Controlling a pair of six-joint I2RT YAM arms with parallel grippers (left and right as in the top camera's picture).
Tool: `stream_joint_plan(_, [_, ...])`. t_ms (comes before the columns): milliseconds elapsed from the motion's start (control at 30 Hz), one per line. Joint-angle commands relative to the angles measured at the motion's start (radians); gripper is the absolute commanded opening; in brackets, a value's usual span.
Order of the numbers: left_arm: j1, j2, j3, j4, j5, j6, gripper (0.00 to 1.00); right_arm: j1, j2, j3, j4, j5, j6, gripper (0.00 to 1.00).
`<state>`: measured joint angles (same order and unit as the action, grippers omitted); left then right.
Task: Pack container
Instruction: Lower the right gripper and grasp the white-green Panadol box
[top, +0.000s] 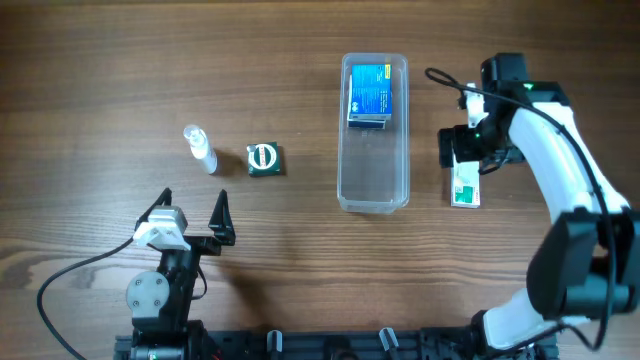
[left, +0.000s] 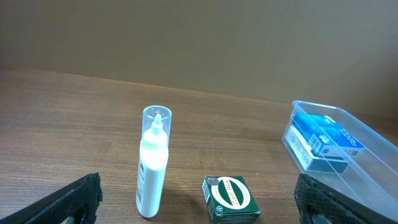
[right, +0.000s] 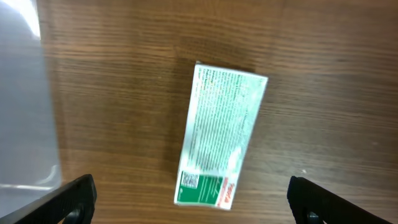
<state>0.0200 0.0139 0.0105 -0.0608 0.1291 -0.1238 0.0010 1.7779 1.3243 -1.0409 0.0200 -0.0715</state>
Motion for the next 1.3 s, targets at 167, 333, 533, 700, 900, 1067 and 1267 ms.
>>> stream_joint_plan(167, [0.007, -0.006, -0.005, -0.004, 0.004, 0.015, 1.0, -0.005, 0.177, -0.011, 0.024, 0.012, 0.019, 1.0])
stream_joint_plan(333, [0.007, -0.006, -0.005, -0.004, 0.004, 0.015, 1.0, -0.006, 0.204, -0.011, 0.028, 0.012, 0.02, 1.0])
stream_joint_plan(533, [0.007, -0.006, -0.005, -0.004, 0.004, 0.015, 1.0, -0.016, 0.205, -0.011, 0.029, 0.012, 0.055, 0.99])
stream_joint_plan(700, [0.007, -0.006, -0.005, -0.004, 0.004, 0.015, 1.0, -0.016, 0.205, -0.011, 0.036, 0.013, 0.056, 0.89])
stream_joint_plan(900, [0.007, -0.006, -0.005, -0.004, 0.004, 0.015, 1.0, -0.016, 0.205, -0.011, 0.042, 0.04, 0.084, 0.66])
stream_joint_plan(1067, [0.007, -0.006, -0.005, -0.004, 0.004, 0.015, 1.0, -0.016, 0.205, -0.011, 0.045, 0.043, 0.082, 0.63])
stream_joint_plan(1267, [0.007, -0.006, -0.005, -0.004, 0.004, 0.015, 1.0, -0.016, 0.205, -0.011, 0.051, 0.047, 0.085, 0.58])
